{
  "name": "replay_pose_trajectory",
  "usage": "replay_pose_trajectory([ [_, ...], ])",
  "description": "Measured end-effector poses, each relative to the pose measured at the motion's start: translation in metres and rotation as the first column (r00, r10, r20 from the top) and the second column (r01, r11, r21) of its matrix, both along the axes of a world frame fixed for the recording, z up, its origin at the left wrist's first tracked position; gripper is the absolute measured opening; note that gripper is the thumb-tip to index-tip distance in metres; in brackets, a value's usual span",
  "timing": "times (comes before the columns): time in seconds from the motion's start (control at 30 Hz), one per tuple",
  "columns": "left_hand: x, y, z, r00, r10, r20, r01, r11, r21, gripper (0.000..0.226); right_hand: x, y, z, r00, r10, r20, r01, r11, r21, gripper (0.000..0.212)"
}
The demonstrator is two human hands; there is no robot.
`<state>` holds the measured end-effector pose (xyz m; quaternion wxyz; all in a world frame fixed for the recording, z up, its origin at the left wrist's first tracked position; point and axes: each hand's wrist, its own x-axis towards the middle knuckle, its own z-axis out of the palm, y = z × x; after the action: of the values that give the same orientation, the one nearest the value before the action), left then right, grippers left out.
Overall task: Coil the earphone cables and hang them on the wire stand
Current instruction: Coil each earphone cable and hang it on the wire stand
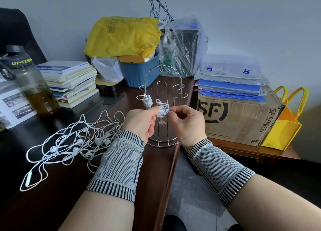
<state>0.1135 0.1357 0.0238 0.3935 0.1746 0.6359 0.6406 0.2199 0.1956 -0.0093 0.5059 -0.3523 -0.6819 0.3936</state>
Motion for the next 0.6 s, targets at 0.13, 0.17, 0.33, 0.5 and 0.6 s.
replay_pose_trajectory([
  [0.13,-0.0035,-0.0013,-0.0005,0.988,-0.081,0.133,0.081,0.997,0.008,0.011,-0.0004,0.0,-0.0012,0.999,-0.01,-0.037,0.01,1.0,-0.019,0.022],
  [0.17,-0.0041,-0.0017,-0.0006,0.983,-0.098,0.156,0.097,0.995,0.012,0.011,-0.0003,-0.0002,-0.0012,0.999,-0.005,-0.04,0.004,1.0,-0.017,0.021],
  [0.33,-0.0039,-0.0008,-0.0017,0.985,-0.099,0.141,0.099,0.995,0.003,0.012,0.0001,-0.001,0.002,0.997,0.043,-0.061,-0.046,0.997,-0.06,0.01],
  [0.5,-0.0038,-0.0003,-0.0039,0.977,-0.108,0.183,0.109,0.994,0.003,0.013,0.0,0.0,0.0035,0.979,0.089,-0.186,-0.134,0.961,-0.242,0.015],
  [0.6,-0.0035,-0.0007,-0.0055,0.976,-0.109,0.19,0.11,0.994,0.006,0.015,0.0009,-0.0007,0.0041,0.967,0.103,-0.232,-0.169,0.944,-0.285,0.017],
])
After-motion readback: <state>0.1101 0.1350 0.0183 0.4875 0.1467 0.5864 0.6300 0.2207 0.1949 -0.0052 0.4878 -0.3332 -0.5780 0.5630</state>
